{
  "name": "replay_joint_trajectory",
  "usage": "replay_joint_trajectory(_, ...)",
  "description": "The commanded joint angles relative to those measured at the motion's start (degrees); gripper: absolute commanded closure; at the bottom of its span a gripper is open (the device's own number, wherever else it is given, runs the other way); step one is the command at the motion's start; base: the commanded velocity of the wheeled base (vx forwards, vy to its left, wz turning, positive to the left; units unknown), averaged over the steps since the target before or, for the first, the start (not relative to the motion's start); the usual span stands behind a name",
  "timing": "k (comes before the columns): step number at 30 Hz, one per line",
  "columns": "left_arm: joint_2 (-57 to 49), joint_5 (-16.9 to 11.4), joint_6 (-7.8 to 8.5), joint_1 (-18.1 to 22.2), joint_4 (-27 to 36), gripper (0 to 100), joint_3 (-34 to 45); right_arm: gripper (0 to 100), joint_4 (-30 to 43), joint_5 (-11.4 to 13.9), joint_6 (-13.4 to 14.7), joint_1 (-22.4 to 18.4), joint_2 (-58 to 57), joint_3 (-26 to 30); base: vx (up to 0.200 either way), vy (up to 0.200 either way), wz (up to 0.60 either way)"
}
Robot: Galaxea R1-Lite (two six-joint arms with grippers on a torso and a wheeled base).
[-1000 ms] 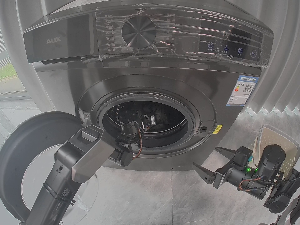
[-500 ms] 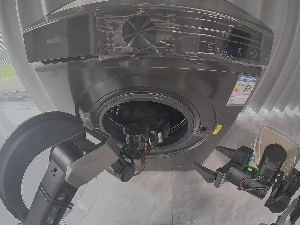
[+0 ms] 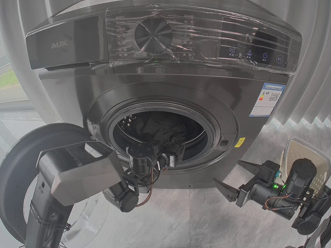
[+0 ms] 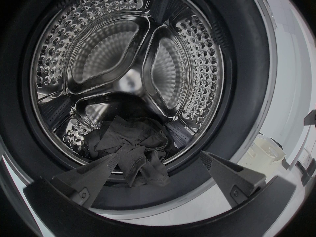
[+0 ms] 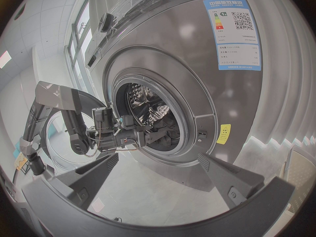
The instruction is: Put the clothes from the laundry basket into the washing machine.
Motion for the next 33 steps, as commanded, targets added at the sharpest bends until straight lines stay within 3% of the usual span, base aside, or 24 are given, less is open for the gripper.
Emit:
replay_joint_trajectory(1,-4.76,0.06,-0.30,-1.00,-0.67,0,4.27,0,-0.02,-0.02,0.01,0.04,-0.07,0.08,0.000,0.000,0.00)
replay_joint_trajectory(10,-12.15,-0.11,-0.47,-3.11,-2.17,0,12.45,0,-0.02,-0.02,0.01,0.04,0.02,0.08,0.000,0.000,0.00)
replay_joint_trajectory(16,-16.81,-0.20,-2.32,-6.10,-4.01,0,19.74,0,-0.02,-0.02,0.10,0.13,0.02,0.25,0.000,0.000,0.00)
replay_joint_trajectory(24,-19.09,-0.64,-2.32,-8.12,-7.97,0,27.83,0,-0.02,-0.02,0.19,0.39,-0.07,0.43,0.000,0.000,0.00)
replay_joint_trajectory(29,-26.65,-1.26,-2.85,-11.99,-8.93,0,33.63,0,-0.02,-0.11,0.01,0.48,-1.22,0.43,0.000,0.000,0.00)
replay_joint_trajectory(33,-35.70,-0.90,-4.43,-15.68,-9.11,0,37.85,0,0.07,-0.37,-0.17,1.36,-5.52,0.69,0.000,0.000,0.00)
